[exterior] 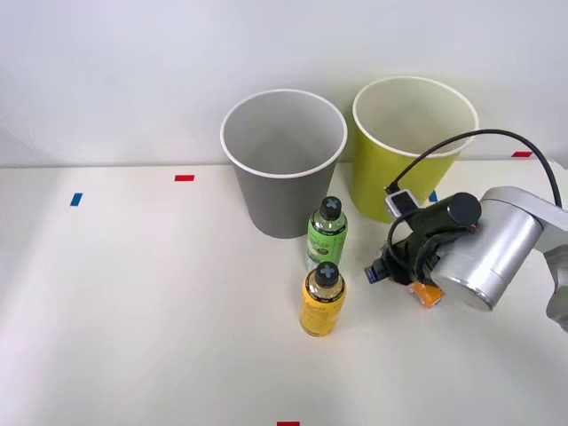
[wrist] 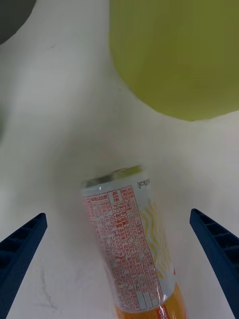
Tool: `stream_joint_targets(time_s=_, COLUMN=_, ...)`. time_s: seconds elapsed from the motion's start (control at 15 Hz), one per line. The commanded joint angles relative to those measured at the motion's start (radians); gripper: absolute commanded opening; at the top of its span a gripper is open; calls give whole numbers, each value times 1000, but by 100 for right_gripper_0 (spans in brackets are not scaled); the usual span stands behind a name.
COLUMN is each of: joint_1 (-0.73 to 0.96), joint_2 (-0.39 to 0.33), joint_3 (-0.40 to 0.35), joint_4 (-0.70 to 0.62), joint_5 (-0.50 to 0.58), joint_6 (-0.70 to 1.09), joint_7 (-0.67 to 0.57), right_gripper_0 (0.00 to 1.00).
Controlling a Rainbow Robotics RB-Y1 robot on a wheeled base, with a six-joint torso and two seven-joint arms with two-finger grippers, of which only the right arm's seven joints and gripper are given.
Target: Put cans in the gray bin, plastic bottles in the light green bin
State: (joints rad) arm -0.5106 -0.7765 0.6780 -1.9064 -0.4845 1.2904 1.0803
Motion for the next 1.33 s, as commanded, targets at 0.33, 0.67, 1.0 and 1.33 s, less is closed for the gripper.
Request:
stream_joint_targets(time_s=0.33, joint_1=-26, joint_2=16, joint_3=2, joint_4=67, joint_5=-25, joint_6=-3, joint_7=98, right_gripper_0=100)
stream_joint_targets(time_s=0.67, joint_1=-26, joint_2=8, joint_3=5, joint_4=67, joint_5=-28, joint_6=-2, joint_7=115, right_gripper_0=100)
stream_joint_targets(time_s=1.0, joint_1=-26, joint_2=10, joint_3=29, joint_4=67, joint_5=-13, joint_6=-19, joint_7=112, right_gripper_0=100)
stream_joint_targets(time_s=1.33, joint_1=-26, joint_2=20, joint_3=52, joint_4=116, joint_5=15, joint_6=-98, joint_7=112, right_gripper_0=100)
